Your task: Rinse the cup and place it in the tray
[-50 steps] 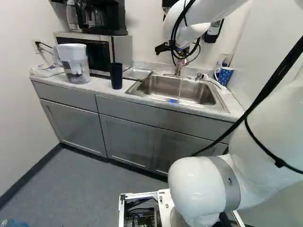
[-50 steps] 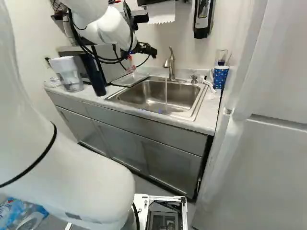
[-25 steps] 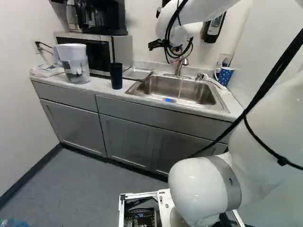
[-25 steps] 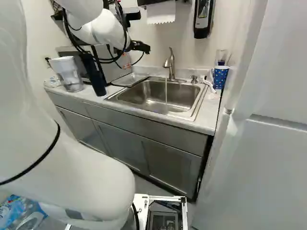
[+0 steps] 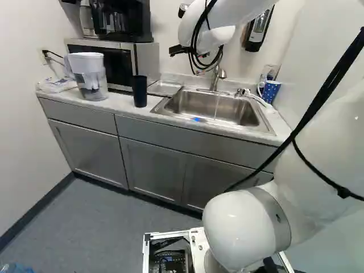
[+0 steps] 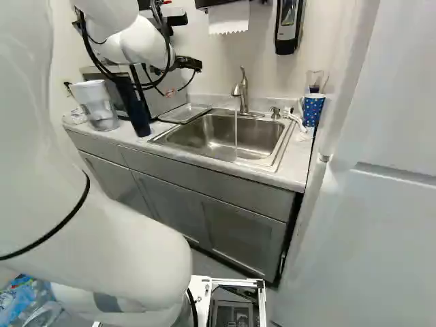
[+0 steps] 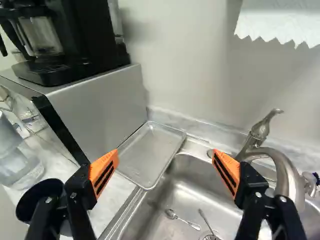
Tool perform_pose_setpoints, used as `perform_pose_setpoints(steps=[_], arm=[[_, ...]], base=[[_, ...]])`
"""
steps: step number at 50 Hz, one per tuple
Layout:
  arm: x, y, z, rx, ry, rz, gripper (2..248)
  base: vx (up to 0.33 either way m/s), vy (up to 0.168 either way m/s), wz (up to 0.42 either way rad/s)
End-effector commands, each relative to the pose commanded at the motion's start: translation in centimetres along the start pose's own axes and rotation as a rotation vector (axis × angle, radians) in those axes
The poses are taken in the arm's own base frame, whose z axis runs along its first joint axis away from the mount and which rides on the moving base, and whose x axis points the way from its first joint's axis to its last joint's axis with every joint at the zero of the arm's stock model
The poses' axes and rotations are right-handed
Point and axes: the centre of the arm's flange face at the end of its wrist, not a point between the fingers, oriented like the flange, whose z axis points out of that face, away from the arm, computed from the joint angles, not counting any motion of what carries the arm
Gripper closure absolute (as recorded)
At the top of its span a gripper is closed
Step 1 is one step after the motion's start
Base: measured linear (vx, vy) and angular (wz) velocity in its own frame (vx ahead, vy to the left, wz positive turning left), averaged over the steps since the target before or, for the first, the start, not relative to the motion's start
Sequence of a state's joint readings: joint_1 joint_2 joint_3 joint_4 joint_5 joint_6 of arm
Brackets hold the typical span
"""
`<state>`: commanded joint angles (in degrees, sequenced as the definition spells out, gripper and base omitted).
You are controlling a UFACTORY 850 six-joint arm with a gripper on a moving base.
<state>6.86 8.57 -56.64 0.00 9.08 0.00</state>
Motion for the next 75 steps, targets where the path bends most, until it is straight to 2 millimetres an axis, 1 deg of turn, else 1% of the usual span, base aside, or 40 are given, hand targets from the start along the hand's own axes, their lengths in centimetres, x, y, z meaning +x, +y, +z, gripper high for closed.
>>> perform_pose_setpoints(steps=[24,50,75], arm=[[0.8,-3.5,0.6,0.070,0.062,-0.017,3],[1.0,-7.4,1.3,0.144,0.057,-0.036,3],[0.6,-11.2,1.2,0.216,0.014,-0.059,3]], base=[[0.000,0.000,0.000],[0.000,0.000,0.000],[0.000,0.000,0.000]])
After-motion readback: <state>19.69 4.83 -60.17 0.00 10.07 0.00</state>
